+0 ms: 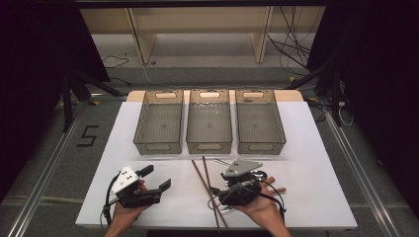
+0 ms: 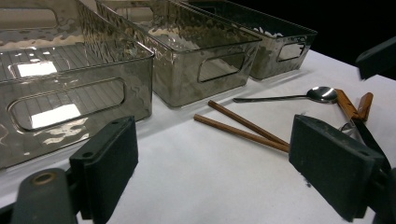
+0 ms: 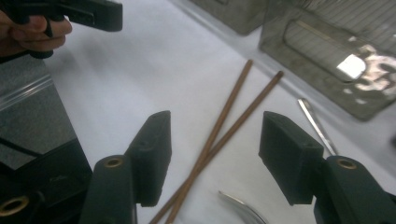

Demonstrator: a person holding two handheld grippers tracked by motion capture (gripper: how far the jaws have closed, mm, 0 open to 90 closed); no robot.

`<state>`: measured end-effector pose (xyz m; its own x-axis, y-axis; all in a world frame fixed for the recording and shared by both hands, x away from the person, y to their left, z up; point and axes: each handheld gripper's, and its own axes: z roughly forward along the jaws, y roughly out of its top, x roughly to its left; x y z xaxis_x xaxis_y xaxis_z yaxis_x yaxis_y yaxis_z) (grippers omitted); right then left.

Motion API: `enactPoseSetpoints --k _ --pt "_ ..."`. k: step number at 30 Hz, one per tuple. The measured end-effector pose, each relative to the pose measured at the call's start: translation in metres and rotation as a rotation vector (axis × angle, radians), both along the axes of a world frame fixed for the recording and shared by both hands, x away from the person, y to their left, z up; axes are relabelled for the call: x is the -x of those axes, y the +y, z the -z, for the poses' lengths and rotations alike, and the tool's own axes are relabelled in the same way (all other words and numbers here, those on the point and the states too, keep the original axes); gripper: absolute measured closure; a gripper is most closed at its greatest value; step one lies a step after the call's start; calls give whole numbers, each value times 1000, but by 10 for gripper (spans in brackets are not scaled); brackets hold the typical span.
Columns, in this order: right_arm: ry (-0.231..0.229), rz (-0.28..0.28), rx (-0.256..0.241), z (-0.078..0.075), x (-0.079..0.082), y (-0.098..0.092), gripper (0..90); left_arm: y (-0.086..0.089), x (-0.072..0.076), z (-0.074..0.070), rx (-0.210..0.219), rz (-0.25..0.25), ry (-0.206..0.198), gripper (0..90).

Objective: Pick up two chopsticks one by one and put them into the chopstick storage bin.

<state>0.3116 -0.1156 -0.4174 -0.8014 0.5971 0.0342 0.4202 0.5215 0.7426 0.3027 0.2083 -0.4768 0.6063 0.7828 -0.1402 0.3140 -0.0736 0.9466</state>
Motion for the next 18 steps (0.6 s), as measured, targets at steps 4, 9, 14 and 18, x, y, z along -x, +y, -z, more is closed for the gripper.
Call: enactPoseSetpoints --k 4,9,14,18 --pt "37 -25 42 9 -9 16 476 1 0 0 2 -2 0 156" --pt "80 -30 90 20 -20 32 511 1 0 0 3 -3 -1 156" --pt "105 -42 147 31 -31 44 557 1 0 0 4 -4 -1 156" --pt "120 -42 189 39 -35 54 586 1 0 0 3 -5 0 156"
